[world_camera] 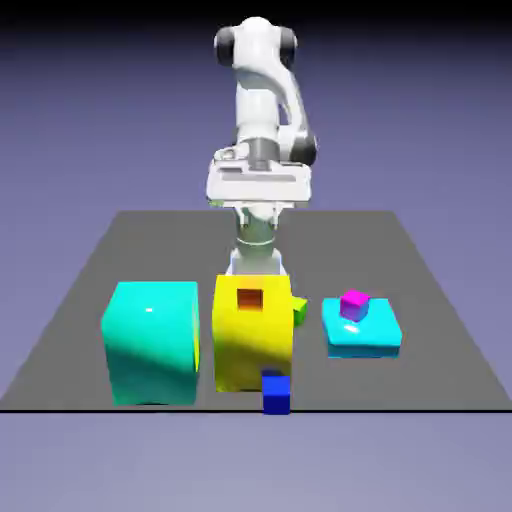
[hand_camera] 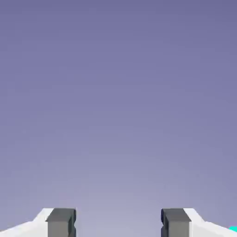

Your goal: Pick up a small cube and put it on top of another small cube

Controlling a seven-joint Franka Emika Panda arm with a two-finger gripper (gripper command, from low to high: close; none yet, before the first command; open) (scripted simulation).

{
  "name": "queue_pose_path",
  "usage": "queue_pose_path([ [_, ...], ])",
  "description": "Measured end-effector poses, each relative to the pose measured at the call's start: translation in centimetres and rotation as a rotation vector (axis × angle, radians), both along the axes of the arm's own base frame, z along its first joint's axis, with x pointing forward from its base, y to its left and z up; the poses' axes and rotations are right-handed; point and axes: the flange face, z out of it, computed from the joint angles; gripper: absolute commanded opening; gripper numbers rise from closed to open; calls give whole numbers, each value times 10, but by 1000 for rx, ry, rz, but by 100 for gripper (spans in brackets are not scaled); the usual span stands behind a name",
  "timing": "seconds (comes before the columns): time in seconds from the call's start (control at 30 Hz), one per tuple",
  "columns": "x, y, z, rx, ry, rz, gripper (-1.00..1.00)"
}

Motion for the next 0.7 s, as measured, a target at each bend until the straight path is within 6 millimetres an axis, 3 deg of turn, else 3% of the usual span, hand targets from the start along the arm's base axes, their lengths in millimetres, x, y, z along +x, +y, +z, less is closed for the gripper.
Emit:
queue_pose_path([
  [0.2,-9,84,-101,-242,400,284,0],
  [0.43,-72,147,-214,-565,851,609,0],
  [0.6,-139,164,-279,-817,1149,845,0],
  [0.63,-145,160,-287,-805,1159,854,0],
  [0.7,-126,131,-287,-735,1193,764,0],
])
